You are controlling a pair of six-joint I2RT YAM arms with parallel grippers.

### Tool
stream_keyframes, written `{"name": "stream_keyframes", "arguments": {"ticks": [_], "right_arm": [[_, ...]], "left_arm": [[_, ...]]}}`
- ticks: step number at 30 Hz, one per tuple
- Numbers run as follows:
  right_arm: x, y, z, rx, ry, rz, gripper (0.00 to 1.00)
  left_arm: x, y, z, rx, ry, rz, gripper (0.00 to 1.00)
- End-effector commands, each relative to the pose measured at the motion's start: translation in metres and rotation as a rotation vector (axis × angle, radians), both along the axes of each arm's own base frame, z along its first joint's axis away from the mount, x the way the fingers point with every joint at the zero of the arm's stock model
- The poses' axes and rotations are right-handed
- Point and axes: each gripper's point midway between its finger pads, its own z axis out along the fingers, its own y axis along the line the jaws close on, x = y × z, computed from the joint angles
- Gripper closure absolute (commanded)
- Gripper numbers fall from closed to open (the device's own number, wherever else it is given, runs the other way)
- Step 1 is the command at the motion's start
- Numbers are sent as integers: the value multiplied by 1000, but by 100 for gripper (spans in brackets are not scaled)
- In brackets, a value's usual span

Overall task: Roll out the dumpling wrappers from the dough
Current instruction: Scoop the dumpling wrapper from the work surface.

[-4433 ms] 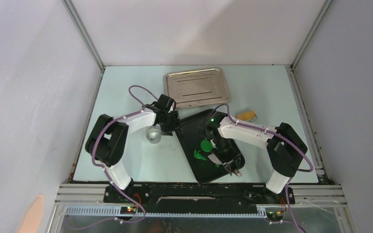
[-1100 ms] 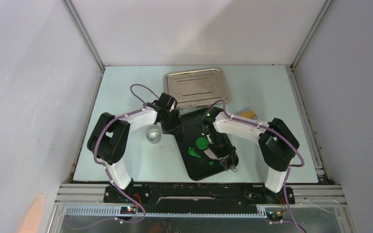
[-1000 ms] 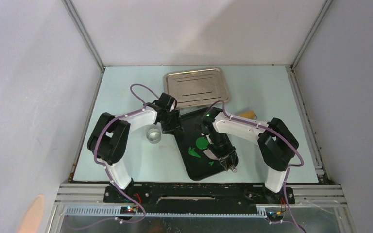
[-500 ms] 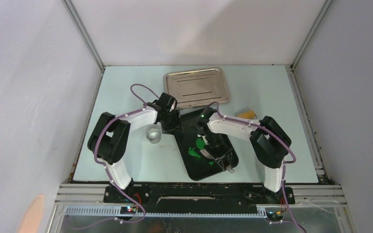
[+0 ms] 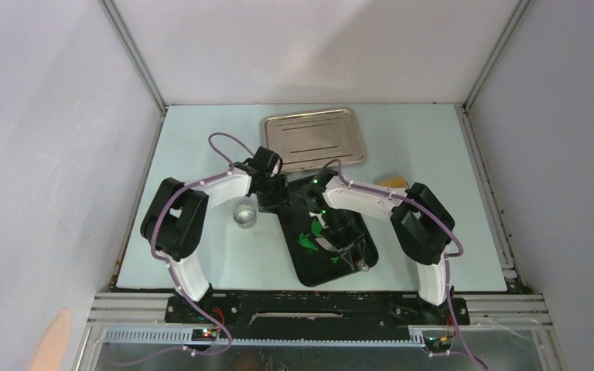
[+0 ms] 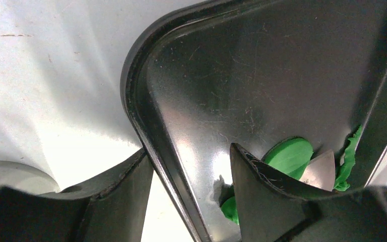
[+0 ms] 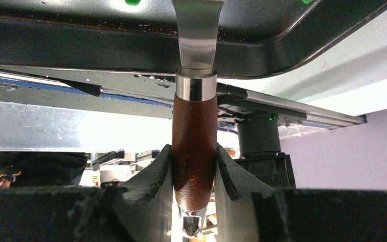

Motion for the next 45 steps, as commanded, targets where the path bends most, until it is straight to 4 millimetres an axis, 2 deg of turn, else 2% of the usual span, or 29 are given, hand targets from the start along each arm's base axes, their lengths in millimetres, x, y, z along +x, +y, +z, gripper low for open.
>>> {"name": "stream_keyframes", "arguments": {"ticks": [1,10,21,32,40,45], "right_arm": [[14,30,-4,96,-52,59,100],[15,46,0,154,-62,53,100],[-11,15,-2,130,-32,-75,100],[-31,18,11,139,-1,-91,100],[-23,28,6,146,-4,-80,100],[-9,34,6,166,-24,-111,100]], "left_arm": [[-1,-6,-7,3,8,-37,39],[-3,-8,-11,1,19,-42,39],[-5,-6,-14,9,22,-38,39],[-5,-5,-14,12,22,-36,39],[-5,-7,-14,2,20,-35,39],[-6,-7,-15,0,20,-35,39]]}}
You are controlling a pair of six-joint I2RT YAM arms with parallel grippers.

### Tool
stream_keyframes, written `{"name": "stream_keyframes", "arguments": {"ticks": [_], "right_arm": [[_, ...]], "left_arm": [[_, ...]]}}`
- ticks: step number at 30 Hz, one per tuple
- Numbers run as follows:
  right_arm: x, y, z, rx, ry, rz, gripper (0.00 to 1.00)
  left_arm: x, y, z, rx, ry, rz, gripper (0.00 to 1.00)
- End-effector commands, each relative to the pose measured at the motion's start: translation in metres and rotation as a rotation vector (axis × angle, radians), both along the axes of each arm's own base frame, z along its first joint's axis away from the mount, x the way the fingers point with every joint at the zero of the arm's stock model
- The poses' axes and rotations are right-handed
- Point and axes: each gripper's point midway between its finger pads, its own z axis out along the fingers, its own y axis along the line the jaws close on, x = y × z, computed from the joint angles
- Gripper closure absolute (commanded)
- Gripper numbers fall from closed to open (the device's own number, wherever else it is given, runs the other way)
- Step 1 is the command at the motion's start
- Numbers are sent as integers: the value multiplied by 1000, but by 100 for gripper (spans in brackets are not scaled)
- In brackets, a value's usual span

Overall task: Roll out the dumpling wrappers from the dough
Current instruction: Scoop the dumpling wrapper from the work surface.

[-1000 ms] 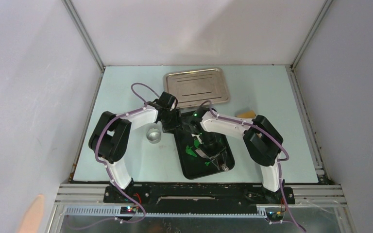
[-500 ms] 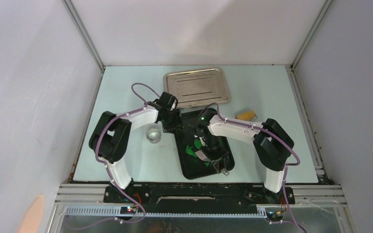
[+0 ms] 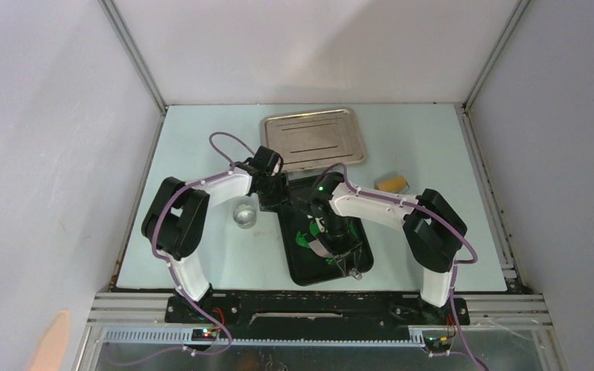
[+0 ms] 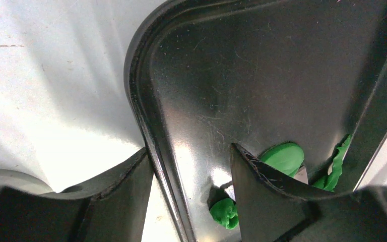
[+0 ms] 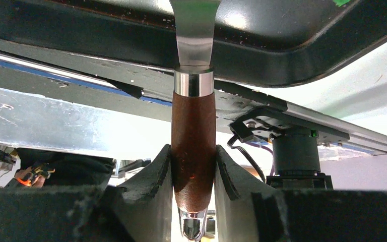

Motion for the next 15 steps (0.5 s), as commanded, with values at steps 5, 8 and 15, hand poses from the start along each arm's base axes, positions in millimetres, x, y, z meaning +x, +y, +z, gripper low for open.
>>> {"name": "stream_keyframes", "arguments": {"ticks": [5,8,15], "right_arm": [[22,18,6,51,-25,-32,100],[25,18,3,43,-23,-28,100],[24,15,6,10,-26,-3,100]], "left_arm": [[-10,-4,-15,6,29,-33,39],[-11,-3,-15,6,29,-33,39],[-11,-3,-16,5,32,-33,39]]}}
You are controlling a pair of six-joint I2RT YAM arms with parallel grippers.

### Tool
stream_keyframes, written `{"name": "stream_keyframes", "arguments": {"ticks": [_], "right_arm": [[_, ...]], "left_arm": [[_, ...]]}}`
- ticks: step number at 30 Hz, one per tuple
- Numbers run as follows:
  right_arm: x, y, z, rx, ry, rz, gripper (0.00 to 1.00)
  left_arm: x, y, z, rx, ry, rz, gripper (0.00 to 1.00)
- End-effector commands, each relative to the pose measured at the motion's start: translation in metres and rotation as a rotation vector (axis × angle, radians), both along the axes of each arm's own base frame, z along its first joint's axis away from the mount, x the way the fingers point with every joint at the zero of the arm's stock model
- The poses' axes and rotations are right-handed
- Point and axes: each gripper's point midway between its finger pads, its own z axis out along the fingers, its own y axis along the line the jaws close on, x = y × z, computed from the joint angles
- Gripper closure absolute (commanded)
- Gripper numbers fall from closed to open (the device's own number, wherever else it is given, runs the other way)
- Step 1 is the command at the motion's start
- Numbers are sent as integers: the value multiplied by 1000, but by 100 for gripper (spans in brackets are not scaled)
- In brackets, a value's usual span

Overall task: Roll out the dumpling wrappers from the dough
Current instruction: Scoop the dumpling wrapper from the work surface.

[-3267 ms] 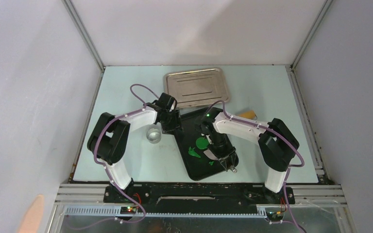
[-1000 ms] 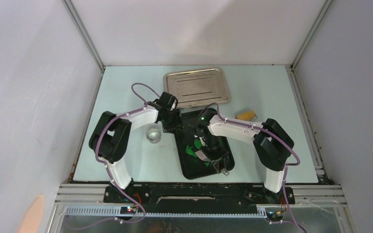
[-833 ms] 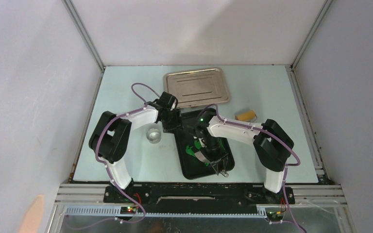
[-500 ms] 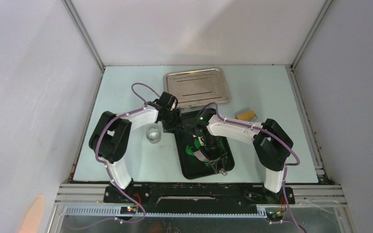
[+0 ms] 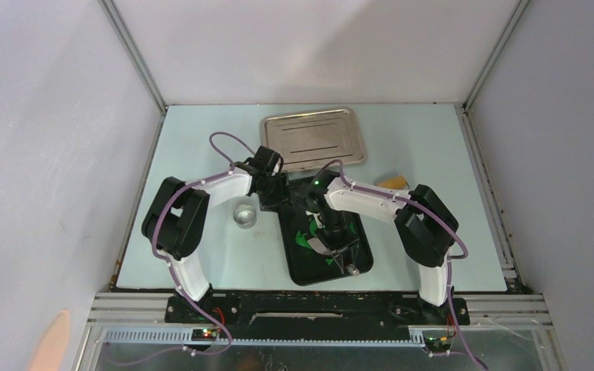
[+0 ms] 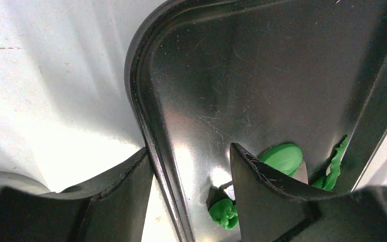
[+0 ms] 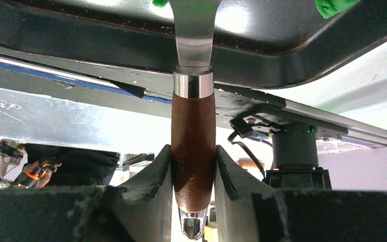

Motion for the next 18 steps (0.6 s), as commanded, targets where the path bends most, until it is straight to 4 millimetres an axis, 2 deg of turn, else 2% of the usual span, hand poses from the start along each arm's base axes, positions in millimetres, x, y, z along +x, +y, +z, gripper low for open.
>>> {"name": "stream_keyframes", "arguments": {"ticks": [1,10,18], "right_arm": [[10,6,6,24,-52,20,100],[-9,-7,14,-18,-27,33,100],[-8,-22,14,-49,-27,14,100]], "left_arm": [[-12,-2,-17,13,36,-32,39],[-12,-2,-16,11,33,-30,39],[-13,-2,-17,10,35,-32,39]]}}
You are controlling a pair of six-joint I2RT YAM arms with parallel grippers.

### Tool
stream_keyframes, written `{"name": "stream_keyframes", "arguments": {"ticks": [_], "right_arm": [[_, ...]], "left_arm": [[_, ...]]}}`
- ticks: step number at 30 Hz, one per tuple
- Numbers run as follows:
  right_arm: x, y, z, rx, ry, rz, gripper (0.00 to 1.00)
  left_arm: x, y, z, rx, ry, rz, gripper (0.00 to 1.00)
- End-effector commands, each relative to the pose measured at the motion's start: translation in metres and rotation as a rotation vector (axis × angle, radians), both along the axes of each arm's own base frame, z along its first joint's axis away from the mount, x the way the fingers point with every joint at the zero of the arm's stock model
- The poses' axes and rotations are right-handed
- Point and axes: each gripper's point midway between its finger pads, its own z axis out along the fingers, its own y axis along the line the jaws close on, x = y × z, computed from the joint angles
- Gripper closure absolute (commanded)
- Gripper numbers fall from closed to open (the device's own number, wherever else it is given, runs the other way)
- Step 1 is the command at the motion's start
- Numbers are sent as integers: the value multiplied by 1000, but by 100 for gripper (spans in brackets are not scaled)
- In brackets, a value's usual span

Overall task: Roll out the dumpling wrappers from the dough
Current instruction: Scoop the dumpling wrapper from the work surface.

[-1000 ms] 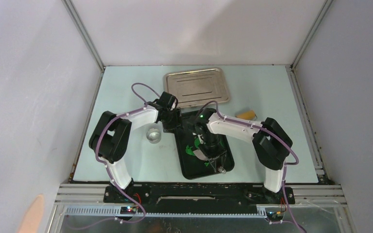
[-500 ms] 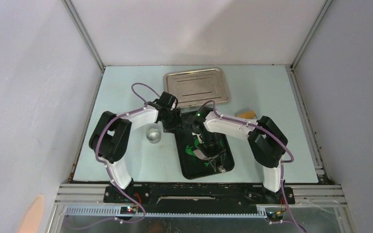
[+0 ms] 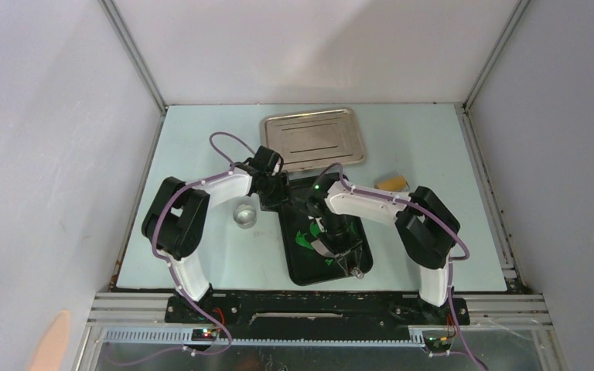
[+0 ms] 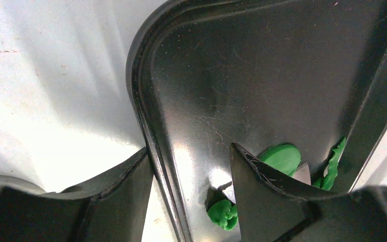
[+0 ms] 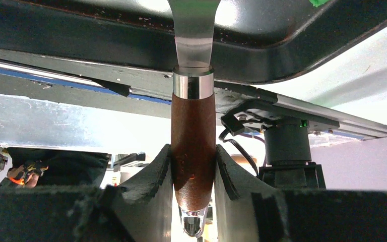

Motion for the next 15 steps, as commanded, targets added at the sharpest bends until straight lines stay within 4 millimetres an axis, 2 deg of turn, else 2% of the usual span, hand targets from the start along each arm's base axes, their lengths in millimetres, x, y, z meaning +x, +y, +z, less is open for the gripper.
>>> {"name": "stream_keyframes", "arguments": {"ticks": [1,15], "right_arm": [[-1,-13,16,-9,-20,-23,100],[12,-15,3,-16,-11,-13,100]], "left_arm": [[-14,-1,-17,16,39,-32,39],[-14,-1,-16,13,38,-34,39]]}}
